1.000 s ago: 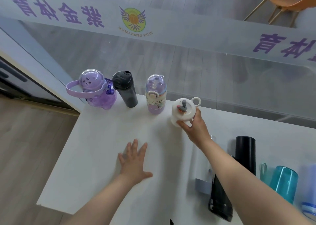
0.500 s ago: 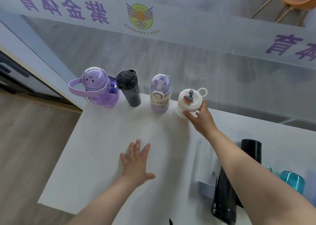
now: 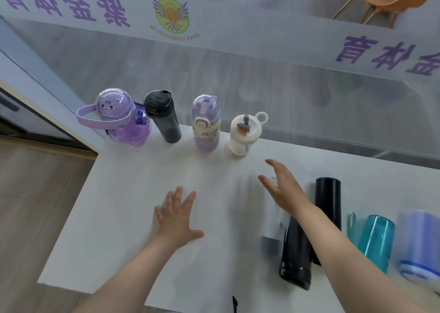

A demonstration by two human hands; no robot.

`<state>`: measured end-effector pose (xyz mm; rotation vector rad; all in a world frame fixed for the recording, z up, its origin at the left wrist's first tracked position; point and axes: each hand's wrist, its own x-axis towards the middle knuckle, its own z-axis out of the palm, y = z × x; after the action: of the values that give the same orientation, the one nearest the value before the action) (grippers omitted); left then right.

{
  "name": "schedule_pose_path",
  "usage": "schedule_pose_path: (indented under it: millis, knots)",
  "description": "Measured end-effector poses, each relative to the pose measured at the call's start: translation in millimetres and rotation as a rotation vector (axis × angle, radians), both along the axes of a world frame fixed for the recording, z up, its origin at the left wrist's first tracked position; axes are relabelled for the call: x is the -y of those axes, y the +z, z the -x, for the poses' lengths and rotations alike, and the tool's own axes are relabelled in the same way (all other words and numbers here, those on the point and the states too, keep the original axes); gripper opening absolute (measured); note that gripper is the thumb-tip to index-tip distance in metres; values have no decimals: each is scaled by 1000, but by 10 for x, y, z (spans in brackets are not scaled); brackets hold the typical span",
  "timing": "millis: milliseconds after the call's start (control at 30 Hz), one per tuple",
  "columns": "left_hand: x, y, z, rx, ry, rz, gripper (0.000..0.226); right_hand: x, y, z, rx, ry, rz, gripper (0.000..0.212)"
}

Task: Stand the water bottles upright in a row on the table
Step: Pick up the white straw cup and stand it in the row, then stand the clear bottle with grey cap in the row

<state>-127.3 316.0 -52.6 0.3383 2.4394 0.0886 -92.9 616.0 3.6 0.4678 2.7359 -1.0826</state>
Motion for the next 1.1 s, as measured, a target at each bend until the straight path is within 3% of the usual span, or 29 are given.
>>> schedule_pose_path:
  millis: [200,467,567,900,1100]
  knots:
    - [0,25,-21,-28,-43,33,114,43,-86,-587,-70,235,-264,38]
    - [-51,35,-273,-76,-68,5,89,152,-116,-1140,15,443,-567,73]
    - [-79,40,-417,-58,-82,-10,89,172,-163,-1221,108,462,-560,78]
    - [-83,50,-526,-32,-145,62,117,288,-195,-1144,134,576,-669,89]
    - [-97,58,-526,-30,-141,77,118,283,-192,-1128,112,537,-587,94]
